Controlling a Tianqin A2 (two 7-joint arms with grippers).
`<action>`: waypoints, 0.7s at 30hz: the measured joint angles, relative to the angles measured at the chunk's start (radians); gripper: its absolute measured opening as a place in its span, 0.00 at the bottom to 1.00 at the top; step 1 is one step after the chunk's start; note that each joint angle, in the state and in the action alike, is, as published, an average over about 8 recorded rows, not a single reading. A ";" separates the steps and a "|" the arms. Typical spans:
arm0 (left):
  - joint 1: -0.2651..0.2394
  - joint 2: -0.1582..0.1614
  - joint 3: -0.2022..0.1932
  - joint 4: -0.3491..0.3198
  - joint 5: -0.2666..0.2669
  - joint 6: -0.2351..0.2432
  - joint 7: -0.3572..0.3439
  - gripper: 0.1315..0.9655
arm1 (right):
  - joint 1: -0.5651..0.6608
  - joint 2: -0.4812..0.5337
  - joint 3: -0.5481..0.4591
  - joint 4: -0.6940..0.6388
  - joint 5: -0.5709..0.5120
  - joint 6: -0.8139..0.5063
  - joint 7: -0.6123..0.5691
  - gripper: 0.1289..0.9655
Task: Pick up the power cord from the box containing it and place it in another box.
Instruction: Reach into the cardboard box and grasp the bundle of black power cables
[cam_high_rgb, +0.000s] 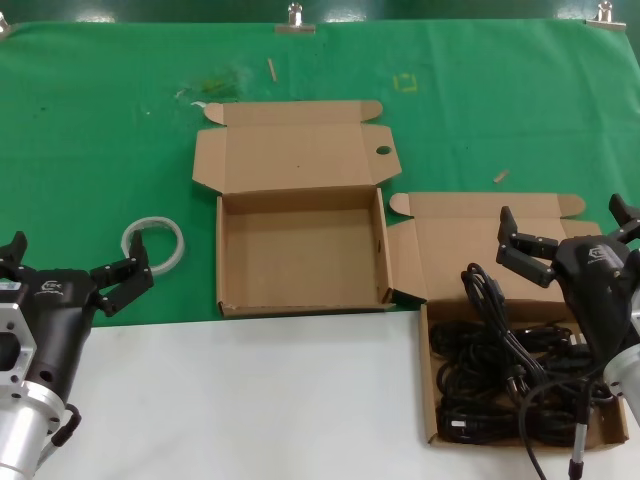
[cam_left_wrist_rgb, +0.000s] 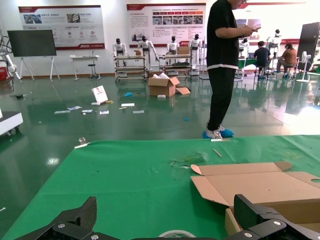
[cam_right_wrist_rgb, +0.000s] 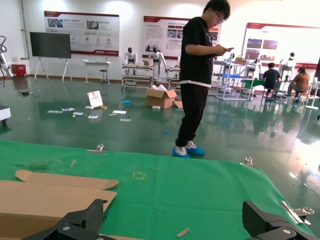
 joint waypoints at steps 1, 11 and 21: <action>0.000 0.000 0.000 0.000 0.000 0.000 0.000 1.00 | 0.000 0.000 0.000 0.000 0.000 0.000 0.000 1.00; 0.000 0.000 0.000 0.000 0.000 0.000 0.000 1.00 | -0.001 0.003 -0.003 0.002 0.002 0.004 0.001 1.00; 0.000 0.000 0.000 0.000 0.000 0.000 0.000 0.99 | -0.027 0.088 -0.144 0.124 0.125 0.146 -0.039 1.00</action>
